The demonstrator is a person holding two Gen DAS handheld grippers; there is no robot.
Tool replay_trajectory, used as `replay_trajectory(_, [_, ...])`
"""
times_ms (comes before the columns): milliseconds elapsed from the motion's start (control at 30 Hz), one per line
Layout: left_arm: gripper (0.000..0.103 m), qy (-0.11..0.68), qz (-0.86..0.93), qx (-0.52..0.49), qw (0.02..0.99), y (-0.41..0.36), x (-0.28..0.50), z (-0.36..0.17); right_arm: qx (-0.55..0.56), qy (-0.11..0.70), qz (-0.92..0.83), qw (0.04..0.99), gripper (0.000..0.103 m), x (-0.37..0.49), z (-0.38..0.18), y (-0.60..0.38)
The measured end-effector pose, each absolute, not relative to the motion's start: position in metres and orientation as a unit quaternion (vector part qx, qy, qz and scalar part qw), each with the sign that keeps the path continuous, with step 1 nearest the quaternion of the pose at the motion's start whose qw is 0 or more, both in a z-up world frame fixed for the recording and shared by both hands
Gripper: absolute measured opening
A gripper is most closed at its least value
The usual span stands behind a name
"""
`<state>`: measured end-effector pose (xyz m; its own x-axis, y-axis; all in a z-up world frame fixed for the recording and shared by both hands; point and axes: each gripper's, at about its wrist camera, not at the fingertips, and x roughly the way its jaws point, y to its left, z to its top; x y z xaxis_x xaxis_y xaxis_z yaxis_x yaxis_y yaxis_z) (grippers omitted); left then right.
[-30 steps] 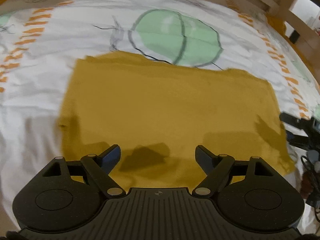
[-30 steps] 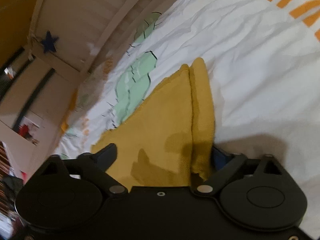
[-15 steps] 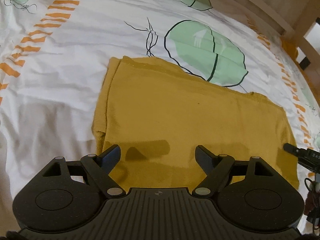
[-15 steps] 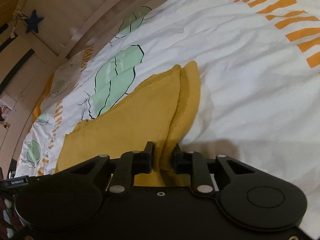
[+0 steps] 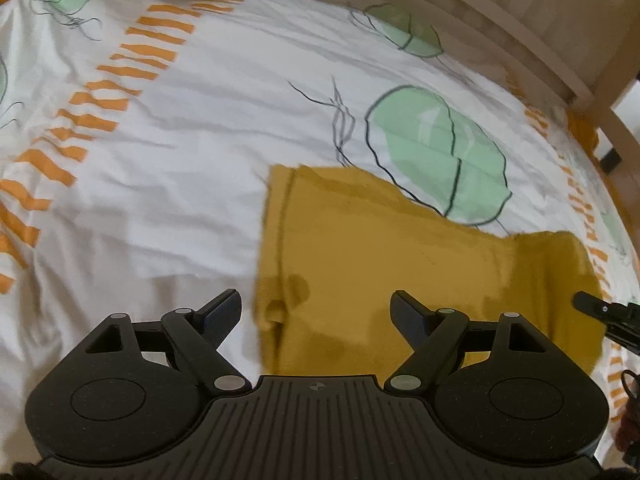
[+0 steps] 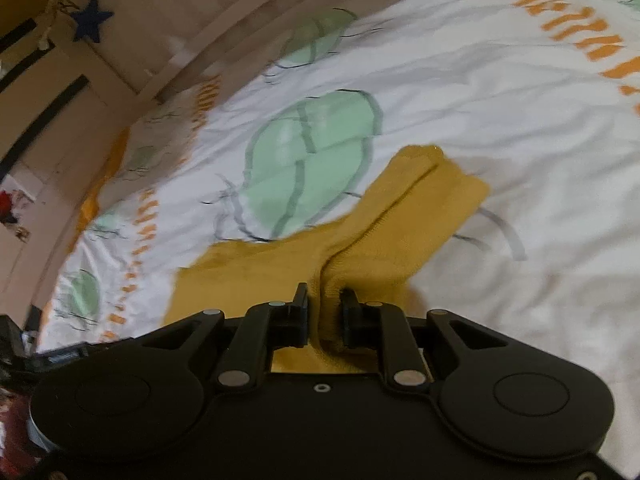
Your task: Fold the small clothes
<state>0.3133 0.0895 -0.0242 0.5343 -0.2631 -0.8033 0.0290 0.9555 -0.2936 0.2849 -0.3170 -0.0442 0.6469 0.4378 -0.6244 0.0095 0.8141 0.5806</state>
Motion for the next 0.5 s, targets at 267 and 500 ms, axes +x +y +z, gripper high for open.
replay_trajectory(267, [0.081, 0.463, -0.074, -0.155, 0.87, 0.119, 0.314, -0.016, 0.326, 0.396, 0.19, 0.837, 0.023, 0.306, -0.04, -0.251])
replay_trajectory(500, [0.081, 0.459, -0.066, -0.169, 0.87, 0.137, 0.316, -0.014, 0.357, 0.404, 0.223, 0.812, 0.023, 0.321, -0.052, -0.2])
